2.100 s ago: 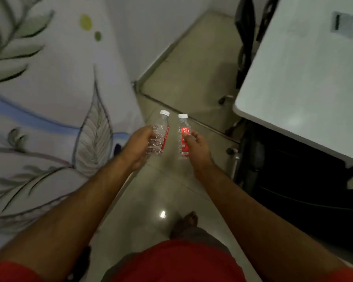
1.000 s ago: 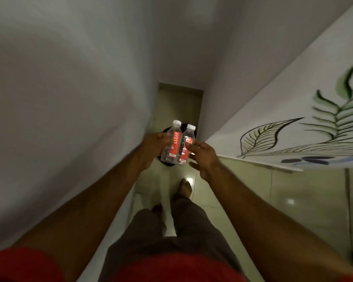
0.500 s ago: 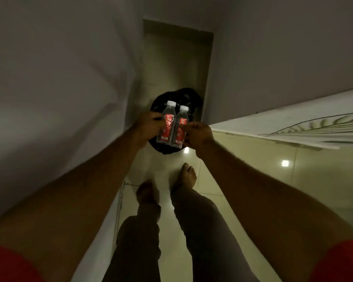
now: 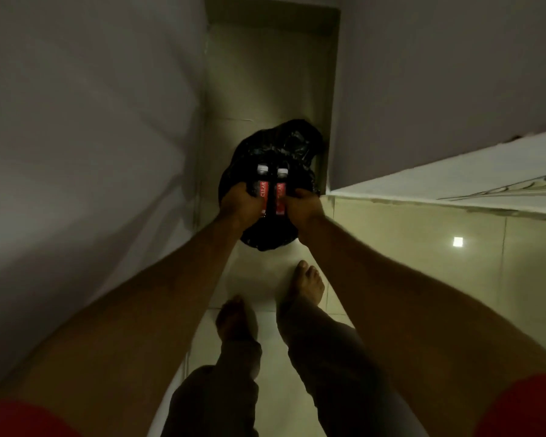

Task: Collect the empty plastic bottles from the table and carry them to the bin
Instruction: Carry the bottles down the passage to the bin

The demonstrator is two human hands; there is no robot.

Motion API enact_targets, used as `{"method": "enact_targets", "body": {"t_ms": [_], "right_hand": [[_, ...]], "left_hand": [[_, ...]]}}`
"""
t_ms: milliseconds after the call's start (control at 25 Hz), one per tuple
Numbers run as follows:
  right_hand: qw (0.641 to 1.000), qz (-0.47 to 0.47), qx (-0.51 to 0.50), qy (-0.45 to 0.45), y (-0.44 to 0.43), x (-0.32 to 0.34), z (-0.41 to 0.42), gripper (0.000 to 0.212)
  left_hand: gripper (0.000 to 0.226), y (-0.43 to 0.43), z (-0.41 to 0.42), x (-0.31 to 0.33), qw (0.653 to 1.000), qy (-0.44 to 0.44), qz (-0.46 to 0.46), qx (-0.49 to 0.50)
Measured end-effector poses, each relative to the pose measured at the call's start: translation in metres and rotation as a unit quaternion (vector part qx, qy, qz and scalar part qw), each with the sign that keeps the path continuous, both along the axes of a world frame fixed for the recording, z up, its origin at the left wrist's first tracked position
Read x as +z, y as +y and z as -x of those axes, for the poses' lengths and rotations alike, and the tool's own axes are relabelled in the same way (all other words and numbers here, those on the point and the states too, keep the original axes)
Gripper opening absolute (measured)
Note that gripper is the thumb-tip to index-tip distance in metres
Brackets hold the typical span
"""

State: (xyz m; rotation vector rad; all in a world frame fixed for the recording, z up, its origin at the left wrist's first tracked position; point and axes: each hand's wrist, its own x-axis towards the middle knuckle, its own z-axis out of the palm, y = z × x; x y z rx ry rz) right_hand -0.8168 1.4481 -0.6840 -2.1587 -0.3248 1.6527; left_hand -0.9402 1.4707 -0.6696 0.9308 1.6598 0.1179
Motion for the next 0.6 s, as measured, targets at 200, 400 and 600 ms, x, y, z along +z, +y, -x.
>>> {"method": "enact_targets", "body": {"t_ms": [200, 400, 600], "right_hand": [[0.988, -0.009, -0.148, 0.054, -0.019, 0.067, 0.008, 0.02], [0.977, -0.045, -0.199, 0.057, -0.066, 0.231, -0.004, 0.025], [0.961, -0.098, -0.253, 0.058, -0.143, 0.411, -0.067, 0.01]], "left_hand": [[0.03, -0.021, -0.005, 0.058, 0.999, 0.03, -0.014, 0.012], [0.027, -0.054, -0.017, 0.205, 0.999, -0.029, -0.012, 0.032], [0.025, -0.098, -0.058, 0.361, 0.99, -0.068, -0.067, -0.105]]}}
